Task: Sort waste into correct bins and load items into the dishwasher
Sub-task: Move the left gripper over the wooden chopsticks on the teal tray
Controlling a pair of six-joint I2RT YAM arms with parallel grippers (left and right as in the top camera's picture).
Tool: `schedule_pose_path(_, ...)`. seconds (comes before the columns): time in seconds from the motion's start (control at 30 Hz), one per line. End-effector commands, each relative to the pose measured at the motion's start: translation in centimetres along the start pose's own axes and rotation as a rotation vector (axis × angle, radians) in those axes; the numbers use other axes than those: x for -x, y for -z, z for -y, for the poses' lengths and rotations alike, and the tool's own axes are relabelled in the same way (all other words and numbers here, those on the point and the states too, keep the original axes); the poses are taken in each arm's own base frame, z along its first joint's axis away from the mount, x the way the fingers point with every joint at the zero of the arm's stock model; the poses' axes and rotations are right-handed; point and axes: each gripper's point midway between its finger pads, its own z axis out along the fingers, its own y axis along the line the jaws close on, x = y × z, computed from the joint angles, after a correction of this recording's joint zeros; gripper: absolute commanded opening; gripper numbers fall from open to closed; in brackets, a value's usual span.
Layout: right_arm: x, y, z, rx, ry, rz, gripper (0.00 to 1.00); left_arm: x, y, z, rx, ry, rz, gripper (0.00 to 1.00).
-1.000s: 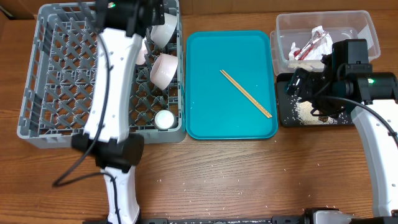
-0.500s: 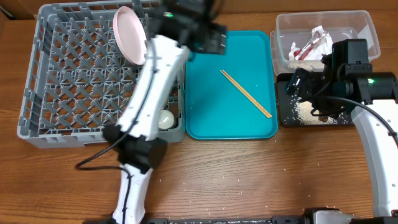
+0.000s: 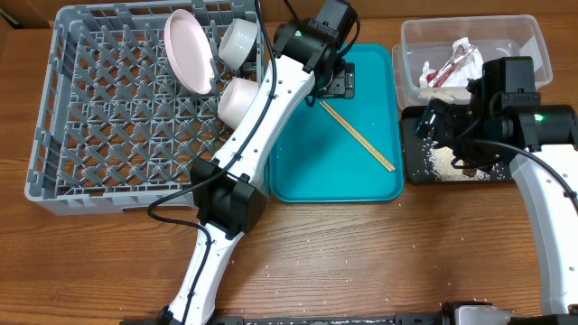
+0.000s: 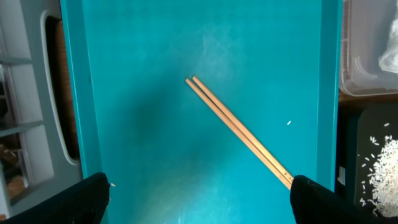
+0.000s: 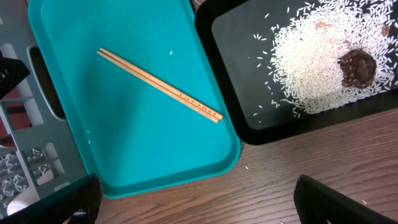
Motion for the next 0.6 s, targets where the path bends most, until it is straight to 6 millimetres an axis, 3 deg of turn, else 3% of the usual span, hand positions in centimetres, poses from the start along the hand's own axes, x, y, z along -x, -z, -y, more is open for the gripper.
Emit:
schedule_pose_path(0.0,0.13,0.0,0.02,-0.006,0.007,0.009,1.0,0.36,-0.14,-0.19,0.012,0.045,0.016,0.93)
schedule_pose_path(0.57,0.13,0.0,0.02,-0.006,0.007,0.009,1.0,0.15,-0.56,0.11,0.003,0.053,0.005,1.0)
